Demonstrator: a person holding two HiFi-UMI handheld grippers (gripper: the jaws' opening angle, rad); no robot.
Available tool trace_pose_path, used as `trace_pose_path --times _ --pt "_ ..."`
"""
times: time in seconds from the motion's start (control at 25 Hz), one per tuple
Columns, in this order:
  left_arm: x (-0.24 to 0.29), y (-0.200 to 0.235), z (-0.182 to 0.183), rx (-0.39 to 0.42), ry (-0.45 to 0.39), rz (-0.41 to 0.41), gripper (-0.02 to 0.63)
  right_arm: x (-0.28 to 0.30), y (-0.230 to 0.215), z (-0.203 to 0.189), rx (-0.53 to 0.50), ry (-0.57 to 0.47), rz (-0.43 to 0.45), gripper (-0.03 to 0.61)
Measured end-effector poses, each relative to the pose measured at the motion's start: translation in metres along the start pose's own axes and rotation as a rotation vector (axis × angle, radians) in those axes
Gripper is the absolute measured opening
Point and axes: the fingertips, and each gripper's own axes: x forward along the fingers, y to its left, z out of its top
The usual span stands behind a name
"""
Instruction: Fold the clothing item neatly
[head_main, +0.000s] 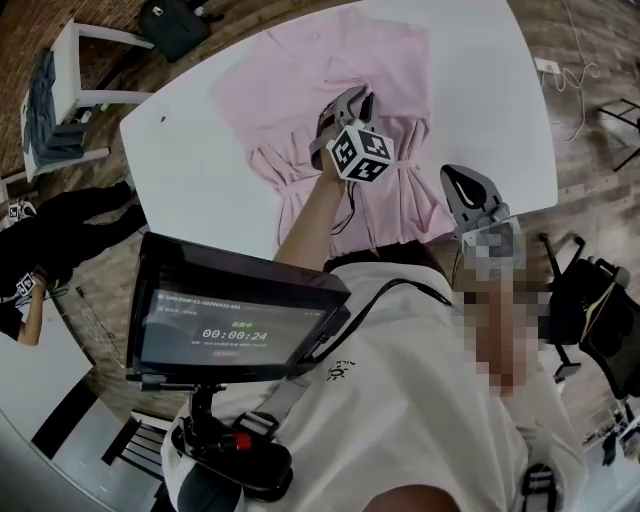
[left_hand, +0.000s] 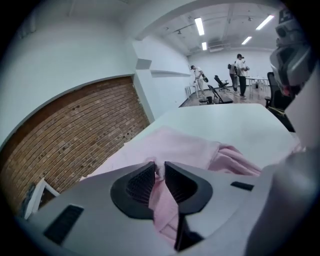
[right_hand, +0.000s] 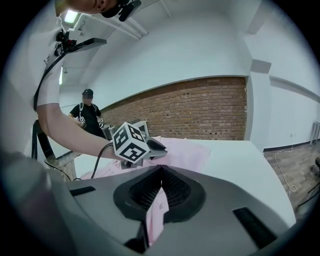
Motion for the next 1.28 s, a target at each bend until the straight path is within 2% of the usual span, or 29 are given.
trace_pose_path --times 0.08,0.32,0.4,0.52,0.64,0.8,1.0,1.12,1.28 --pt "0.007 -0.011 -0.005 0.023 0.005 -0.046 0.059 0.0 -0.001 -0.003 0.001 0.003 -0.002 0.005" --pt "0.01 -0.03 -0.004 -0.003 -0.017 -0.192 0.163 -0.001 0.004 -0.003 0.012 0.015 -0.002 0.005" --pt "0.014 -0.043 0.0 -0.006 -0.027 -0.262 0.178 0.001 -0.001 -0.005 0.015 0.016 -0.004 0.005" --pt "0.025 -0.074 0.0 -0.012 -0.006 -0.417 0.178 0.01 -0.014 -0.009 0.018 0.015 -0.002 0.005" --pt "0.024 -0.089 -0.005 0.015 0.02 -0.475 0.178 0.022 -0.019 -0.003 0.016 0.0 0.011 0.005" --pt "0.004 -0.083 0.0 -0.036 -0.028 -0.449 0.178 0.049 -0.019 0.009 0.02 -0.023 0.048 0.005" --pt "-0.021 -0.037 -0.002 -0.233 -0.123 -0.294 0.178 0.102 -0.016 0.02 -0.05 -0.001 0.103 0.005" --pt "-0.031 0.003 -0.026 -0.314 -0.115 -0.2 0.178 0.139 -0.001 0.028 -0.116 0.015 0.149 0.005" --pt "-0.037 0.059 -0.067 -0.377 -0.048 -0.098 0.178 0.196 0.02 0.04 -0.205 0.039 0.194 0.005"
